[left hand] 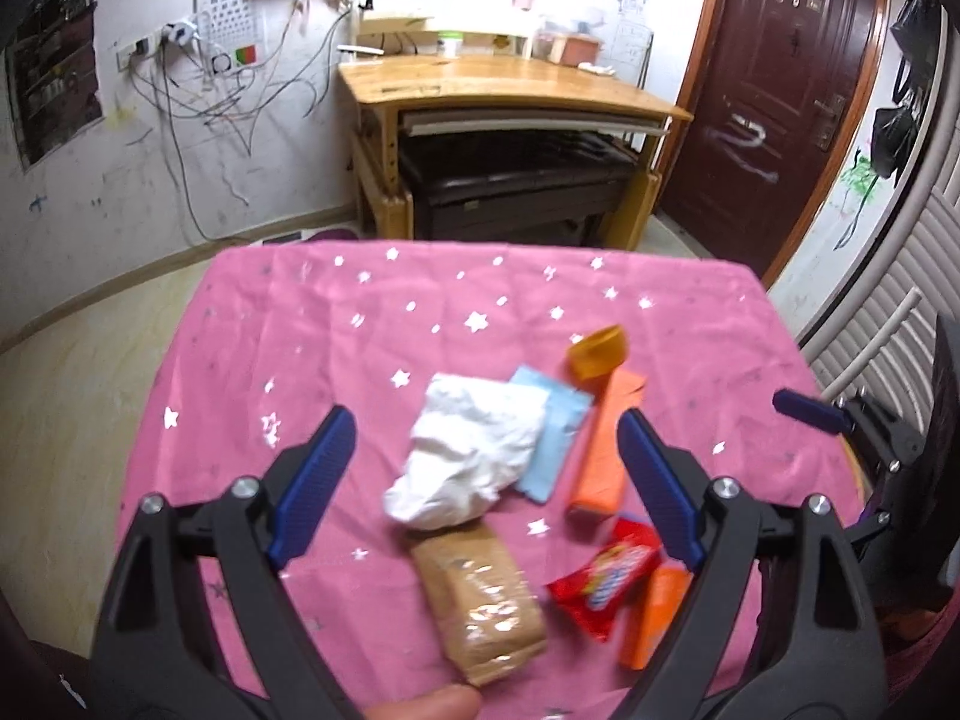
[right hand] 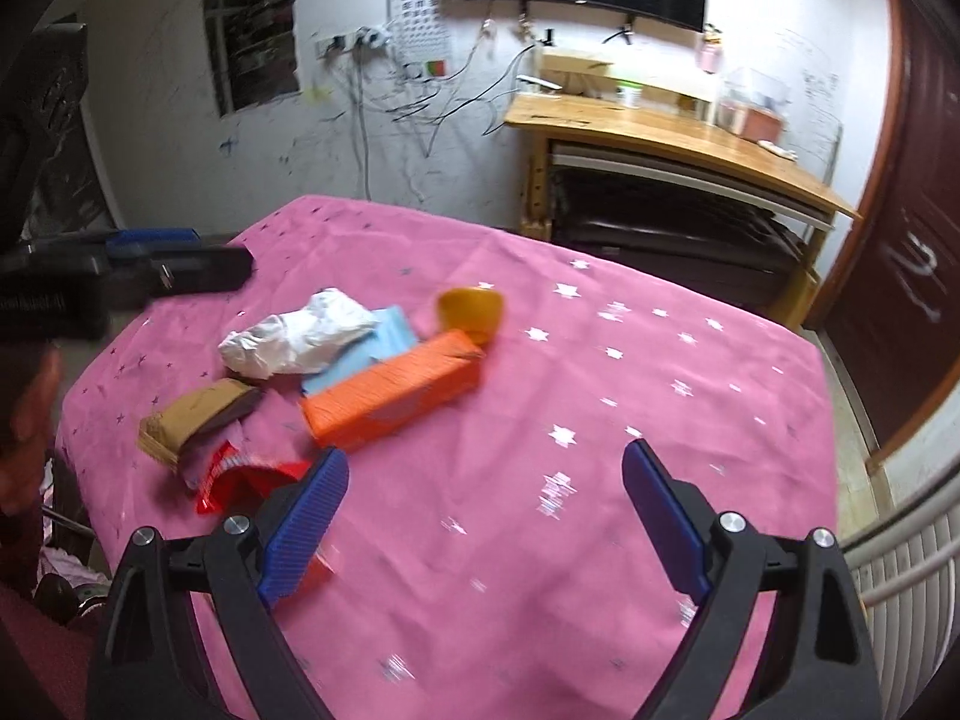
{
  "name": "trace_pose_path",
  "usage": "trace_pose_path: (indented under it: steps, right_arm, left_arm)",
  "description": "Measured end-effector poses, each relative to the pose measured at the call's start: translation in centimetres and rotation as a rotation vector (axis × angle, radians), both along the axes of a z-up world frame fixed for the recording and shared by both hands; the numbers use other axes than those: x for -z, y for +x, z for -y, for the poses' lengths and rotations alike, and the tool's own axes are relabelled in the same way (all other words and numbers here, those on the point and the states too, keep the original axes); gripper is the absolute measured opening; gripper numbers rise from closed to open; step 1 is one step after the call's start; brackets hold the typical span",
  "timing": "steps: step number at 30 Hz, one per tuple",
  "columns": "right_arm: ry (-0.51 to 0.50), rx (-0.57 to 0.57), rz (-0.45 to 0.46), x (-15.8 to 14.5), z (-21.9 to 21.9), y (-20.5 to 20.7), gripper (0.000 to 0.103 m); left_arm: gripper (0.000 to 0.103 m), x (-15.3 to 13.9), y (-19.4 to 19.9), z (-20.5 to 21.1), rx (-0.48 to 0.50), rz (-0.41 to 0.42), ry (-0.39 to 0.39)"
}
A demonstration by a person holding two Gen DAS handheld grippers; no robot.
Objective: Collect trash
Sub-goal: 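Move both open grippers back over the remaining trash on the table, then grasp the white tissue with the left gripper while the right grasps the orange box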
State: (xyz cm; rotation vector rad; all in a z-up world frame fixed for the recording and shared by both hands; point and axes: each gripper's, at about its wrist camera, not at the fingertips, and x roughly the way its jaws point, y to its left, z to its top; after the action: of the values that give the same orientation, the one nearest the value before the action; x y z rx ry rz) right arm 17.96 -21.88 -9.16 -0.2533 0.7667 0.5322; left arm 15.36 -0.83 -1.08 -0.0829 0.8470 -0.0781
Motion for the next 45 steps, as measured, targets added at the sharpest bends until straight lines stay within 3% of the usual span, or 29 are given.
trace_pose_path:
  steps: [10, 13, 15, 18, 21, 33, 45]
  right_arm:
    - [-0.046, -0.060, -0.017, 0.6, -5.2, 1.3, 0.086]
    - [-0.054, -0.066, -0.020, 0.9, -6.0, 1.6, 0.087]
    - [-0.059, -0.065, -0.024, 1.0, -6.4, 1.9, 0.087]
    - [-0.066, -0.065, -0.027, 1.2, -6.8, 2.2, 0.087]
    - [-0.076, -0.052, -0.034, 1.7, -7.2, 2.7, 0.087]
    - [-0.072, -0.002, -0.058, 2.7, -7.7, 4.3, 0.087]
    - [-0.034, 0.061, -0.149, 3.2, -7.0, 5.3, 0.087]
  left_arm:
    - [0.085, 3.9, 0.4, -1.7, 0.039, -0.070, 0.013]
    - [0.066, 4.8, 0.6, -1.6, 0.061, -0.086, 0.030]
    - [0.038, 5.5, 0.9, -1.8, 0.070, -0.115, 0.019]
    - [0.023, 6.1, 0.9, -2.0, 0.068, -0.128, 0.011]
    - [0.017, 6.1, 0.9, -2.3, 0.066, -0.124, -0.003]
    - [0.017, 3.4, -0.5, -5.4, 0.007, -0.052, -0.071]
    - [0.017, 2.9, -1.1, -6.3, 0.021, -0.024, -0.113]
